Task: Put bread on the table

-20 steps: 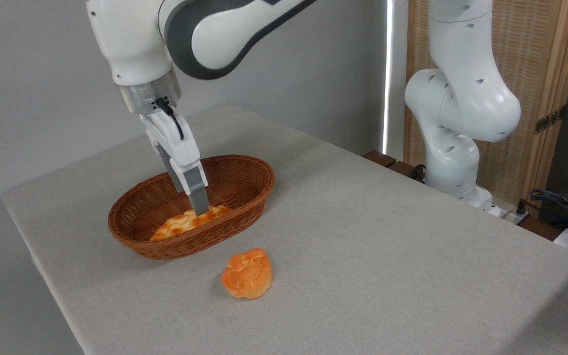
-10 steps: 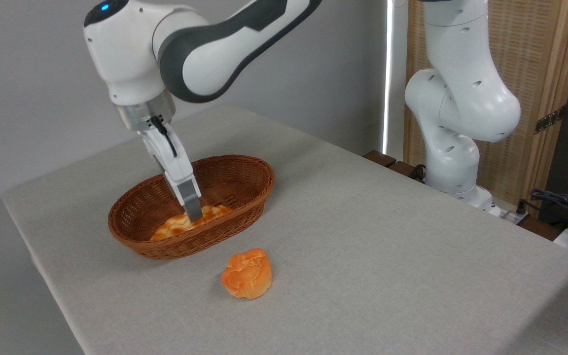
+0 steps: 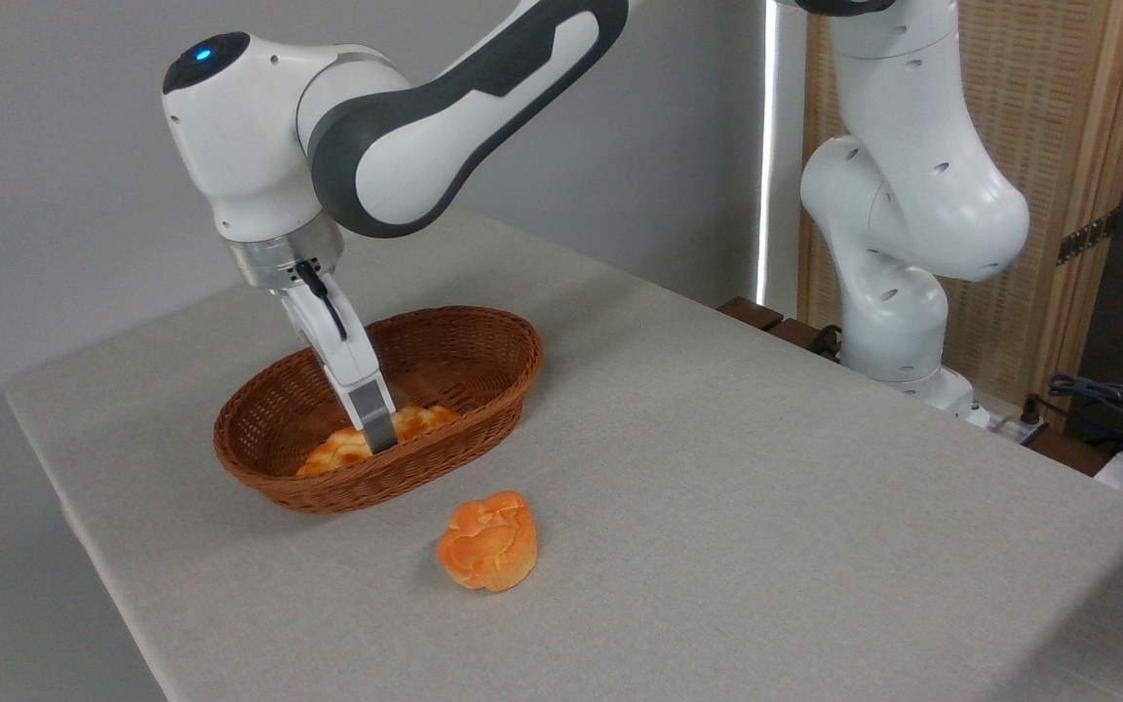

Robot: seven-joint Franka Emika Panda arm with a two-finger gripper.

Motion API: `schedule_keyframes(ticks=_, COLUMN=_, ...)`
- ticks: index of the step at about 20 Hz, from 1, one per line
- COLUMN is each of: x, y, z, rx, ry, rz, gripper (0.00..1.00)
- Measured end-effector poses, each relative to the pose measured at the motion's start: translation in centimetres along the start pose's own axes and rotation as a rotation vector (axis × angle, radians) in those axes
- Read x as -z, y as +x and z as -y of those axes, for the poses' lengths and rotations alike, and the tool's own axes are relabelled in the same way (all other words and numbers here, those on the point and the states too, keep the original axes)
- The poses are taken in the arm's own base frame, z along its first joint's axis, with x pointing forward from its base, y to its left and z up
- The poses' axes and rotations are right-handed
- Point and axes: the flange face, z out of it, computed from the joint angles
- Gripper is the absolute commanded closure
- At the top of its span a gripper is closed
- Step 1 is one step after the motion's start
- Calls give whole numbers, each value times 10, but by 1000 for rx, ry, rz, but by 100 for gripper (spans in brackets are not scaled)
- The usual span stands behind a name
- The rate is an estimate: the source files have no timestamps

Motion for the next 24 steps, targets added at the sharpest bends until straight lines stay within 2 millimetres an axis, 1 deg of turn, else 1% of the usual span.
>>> schedule_keyframes(ticks=8, x=-19, y=10, z=-7, rx=-26, ry=-9, rz=32, gripper=0)
schedule_keyframes(ticks=9, x=-21, y=12, z=-9, rx=-33, ry=-8, rz=37, gripper=4)
schedule_keyframes(ticks=10, x=-23, y=14, z=-11, rx=-39, ry=-7, rz=40, gripper=12)
schedule_keyframes(ticks=11, x=-23, y=14, z=-12, rx=-42, ry=-5, rz=43, gripper=27)
schedule_keyframes(ticks=12, x=-24, y=15, z=-13, rx=-48, ry=1, rz=49, gripper=36)
schedule_keyframes(ticks=13, x=-24, y=15, z=-13, rx=-50, ry=4, rz=51, gripper=48)
schedule_keyframes(ticks=14, x=-25, y=15, z=-14, rx=-53, ry=8, rz=55, gripper=52)
schedule_keyframes(ticks=16, x=-25, y=16, z=-14, rx=-55, ry=9, rz=58, gripper=57)
schedule_keyframes(ticks=19, x=-26, y=16, z=-14, rx=-55, ry=9, rz=58, gripper=58)
schedule_keyframes(ticks=24, x=-26, y=16, z=-14, rx=-54, ry=9, rz=59, gripper=58)
